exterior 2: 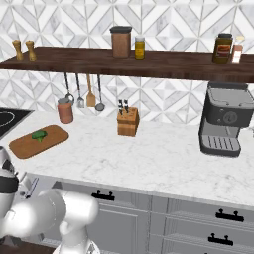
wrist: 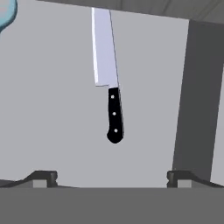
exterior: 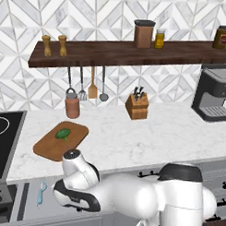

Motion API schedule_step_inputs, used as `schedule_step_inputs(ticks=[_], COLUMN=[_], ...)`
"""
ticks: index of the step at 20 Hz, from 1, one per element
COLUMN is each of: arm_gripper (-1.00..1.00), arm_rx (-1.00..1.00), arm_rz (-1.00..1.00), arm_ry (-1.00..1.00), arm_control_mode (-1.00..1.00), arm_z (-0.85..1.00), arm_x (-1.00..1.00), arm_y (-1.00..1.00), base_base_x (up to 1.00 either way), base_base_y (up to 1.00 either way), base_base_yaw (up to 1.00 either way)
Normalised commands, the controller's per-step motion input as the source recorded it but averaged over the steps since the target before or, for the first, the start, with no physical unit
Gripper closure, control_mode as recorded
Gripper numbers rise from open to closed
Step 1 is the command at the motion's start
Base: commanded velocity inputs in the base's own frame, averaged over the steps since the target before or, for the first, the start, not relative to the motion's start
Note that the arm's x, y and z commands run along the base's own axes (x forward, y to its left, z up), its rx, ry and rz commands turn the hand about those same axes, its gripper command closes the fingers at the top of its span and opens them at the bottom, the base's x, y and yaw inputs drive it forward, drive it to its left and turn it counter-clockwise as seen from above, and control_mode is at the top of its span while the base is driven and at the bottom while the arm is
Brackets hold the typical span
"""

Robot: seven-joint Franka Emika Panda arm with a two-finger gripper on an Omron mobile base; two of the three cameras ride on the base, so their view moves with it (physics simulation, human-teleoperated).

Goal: Place the appropriate cutting tool for cutting the broccoli skin on the cutting board.

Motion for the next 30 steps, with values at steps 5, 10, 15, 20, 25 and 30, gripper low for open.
schedule_step_inputs(ticks=[5, 10, 15, 20, 25, 30], arm_gripper=[-1.00, -1.00, -1.00, -1.00, -1.00, -1.00], arm_rx=[0.06, 0.01, 0.00, 0.00, 0.00, -0.02], arm_rz=[0.00, 0.00, 0.00, -0.03, -0.08, -0.10], arm_ry=[0.09, 0.06, 0.08, 0.18, 0.12, 0.05], arm_control_mode=[-1.00, -1.00, -1.00, -1.00, -1.00, -1.00], arm_z=[-0.49, -0.50, -0.17, 0.00, 0.13, 0.55], arm_x=[0.00, -0.19, -0.64, -0.77, -0.98, -0.83], arm_y=[0.00, 0.07, 0.11, 0.09, 0.01, 0.04], base_base_x=[0.00, 0.00, 0.00, 0.00, 0.00, 0.00], base_base_y=[0.00, 0.00, 0.00, 0.00, 0.00, 0.00], base_base_yaw=[0.00, 0.00, 0.00, 0.00, 0.00, 0.00])
